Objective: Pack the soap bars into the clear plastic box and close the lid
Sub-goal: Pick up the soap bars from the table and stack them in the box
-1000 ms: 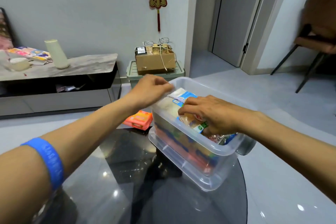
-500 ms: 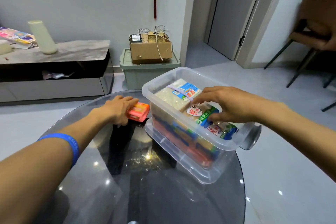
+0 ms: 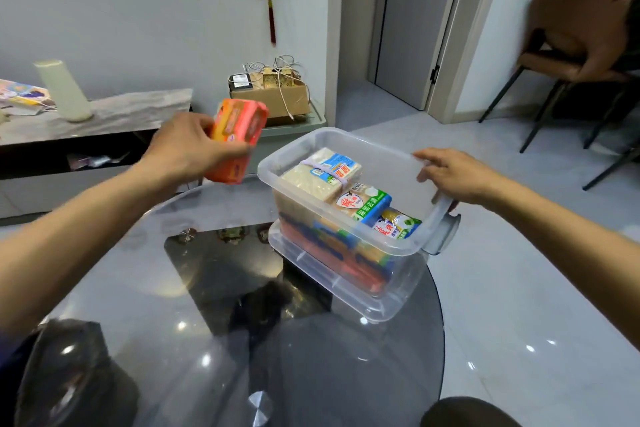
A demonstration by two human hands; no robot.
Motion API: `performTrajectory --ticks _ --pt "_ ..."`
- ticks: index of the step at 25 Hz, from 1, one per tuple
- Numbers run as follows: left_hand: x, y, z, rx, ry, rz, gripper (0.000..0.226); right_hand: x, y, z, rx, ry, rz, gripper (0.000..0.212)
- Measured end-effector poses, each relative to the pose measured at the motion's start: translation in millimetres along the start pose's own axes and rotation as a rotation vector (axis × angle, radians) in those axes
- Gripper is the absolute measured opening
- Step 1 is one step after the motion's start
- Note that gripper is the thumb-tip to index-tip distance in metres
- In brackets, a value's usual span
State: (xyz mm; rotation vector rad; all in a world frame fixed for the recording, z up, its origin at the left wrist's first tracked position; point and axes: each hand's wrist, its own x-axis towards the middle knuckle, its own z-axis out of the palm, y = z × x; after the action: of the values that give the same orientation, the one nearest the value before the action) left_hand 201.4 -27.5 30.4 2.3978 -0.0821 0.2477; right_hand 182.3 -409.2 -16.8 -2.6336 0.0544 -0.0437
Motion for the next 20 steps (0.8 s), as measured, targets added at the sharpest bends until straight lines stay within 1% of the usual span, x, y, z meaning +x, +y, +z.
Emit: performTrajectory --ticks 1,2,4,6,8,10,11,12,13,14,16,18,20 --pt "-4 34 1 -0.075 -0.082 0.063 0.049 -1 -1 0 0.018 -0.003 -0.001 0.046" --pt "-10 68 10 -0.073 -0.176 0.127 0.055 -2 -2 -1 0.028 -0.003 0.001 0.045" --pt "-29 126 49 0.073 -0.345 0.187 0.063 -7 -3 -1 0.056 0.015 -0.013 0.043" --pt "-44 158 95 0.198 -0.426 0.193 0.056 -13 -1 -1 0.126 0.040 -0.037 0.038" --pt "-44 160 126 0.242 -0.440 0.146 0.056 -15 4 -1 0.195 0.061 -0.025 0.035" --pt "-39 149 137 0.254 -0.477 0.084 0.063 -12 9 -1 0.256 0.065 0.039 0.036" --pt "-39 144 140 0.259 -0.510 0.074 0.062 -12 10 -1 0.297 0.048 0.071 0.038" --pt "-40 140 143 0.275 -0.538 0.089 0.057 -11 10 0 0.329 0.033 0.087 0.039" --pt "-42 138 147 0.314 -0.545 0.134 0.050 -11 9 0 0.337 0.031 0.088 0.040" --pt "-45 135 151 0.361 -0.531 0.195 0.047 -12 9 1 0.320 0.043 0.082 0.040" --pt "-52 130 158 0.404 -0.474 0.302 0.044 -14 9 3 0.265 0.066 0.069 0.039" --pt "-56 130 162 0.410 -0.427 0.368 0.026 -15 7 2 0.256 0.077 0.074 0.039" --pt "-54 128 160 0.383 -0.378 0.388 0.019 -19 5 0 0.285 0.093 0.100 0.038"
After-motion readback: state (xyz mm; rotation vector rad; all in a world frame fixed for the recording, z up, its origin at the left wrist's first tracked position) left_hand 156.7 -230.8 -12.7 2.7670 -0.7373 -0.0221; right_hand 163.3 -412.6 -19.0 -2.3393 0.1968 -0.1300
